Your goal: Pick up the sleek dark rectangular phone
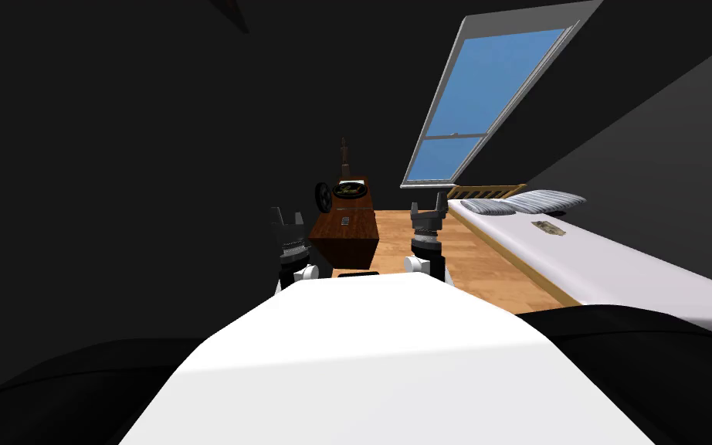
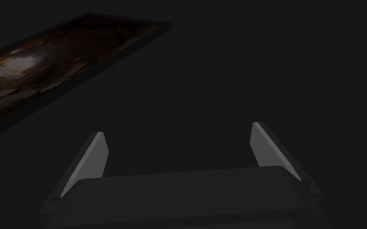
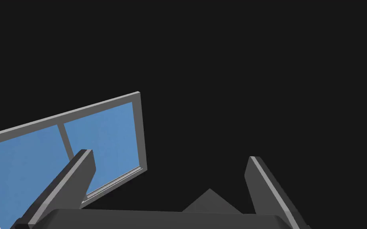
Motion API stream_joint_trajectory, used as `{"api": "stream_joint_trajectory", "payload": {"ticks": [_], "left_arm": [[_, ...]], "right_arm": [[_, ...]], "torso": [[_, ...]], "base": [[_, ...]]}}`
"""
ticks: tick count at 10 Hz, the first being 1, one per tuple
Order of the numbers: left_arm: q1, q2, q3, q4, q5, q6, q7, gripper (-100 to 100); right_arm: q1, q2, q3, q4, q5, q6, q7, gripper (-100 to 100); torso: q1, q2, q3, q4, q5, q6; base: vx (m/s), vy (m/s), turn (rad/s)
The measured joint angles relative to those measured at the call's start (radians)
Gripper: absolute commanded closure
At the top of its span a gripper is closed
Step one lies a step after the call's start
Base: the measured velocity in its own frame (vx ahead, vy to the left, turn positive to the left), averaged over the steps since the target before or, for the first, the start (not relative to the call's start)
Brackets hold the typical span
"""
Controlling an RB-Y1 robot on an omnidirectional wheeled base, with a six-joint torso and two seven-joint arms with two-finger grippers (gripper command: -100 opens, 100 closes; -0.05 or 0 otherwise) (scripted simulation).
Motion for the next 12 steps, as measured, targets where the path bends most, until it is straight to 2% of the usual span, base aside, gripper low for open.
{"api": "stream_joint_trajectory", "payload": {"ticks": [4, 7, 9, 12], "left_arm": [[-0.040, 0.088, 0.006, 0.013, 0.036, 0.056, -0.015, -100], [-0.114, 0.150, 0.008, 0.038, 0.086, 0.148, -0.047, -100], [-0.135, 0.175, 0.007, 0.043, 0.110, 0.193, -0.061, -100], [-0.203, 0.218, 0.012, 0.075, 0.160, 0.275, -0.088, -100]], "right_arm": [[0.000, 0.000, 0.000, 0.000, 0.000, 0.000, 0.000, 0], [0.000, 0.000, 0.000, 0.000, 0.000, 0.000, 0.000, 0], [0.000, 0.000, 0.000, 0.000, 0.000, 0.000, 0.000, 0], [0.000, 0.000, 0.000, 0.000, 0.000, 0.000, 0.000, 0]], "torso": [[0.000, 0.001, 0.000, 0.000, 0.000, 0.000], [0.000, 0.001, 0.000, 0.000, 0.000, 0.000], [0.000, 0.001, 0.000, 0.000, 0.000, 0.000], [0.000, 0.000, 0.000, 0.000, 0.000, 0.000]], "base": [[-0.012, -0.004, -0.086], [-0.017, -0.005, -0.101], [-0.015, -0.009, -0.144], [-0.010, -0.005, -0.067]]}}
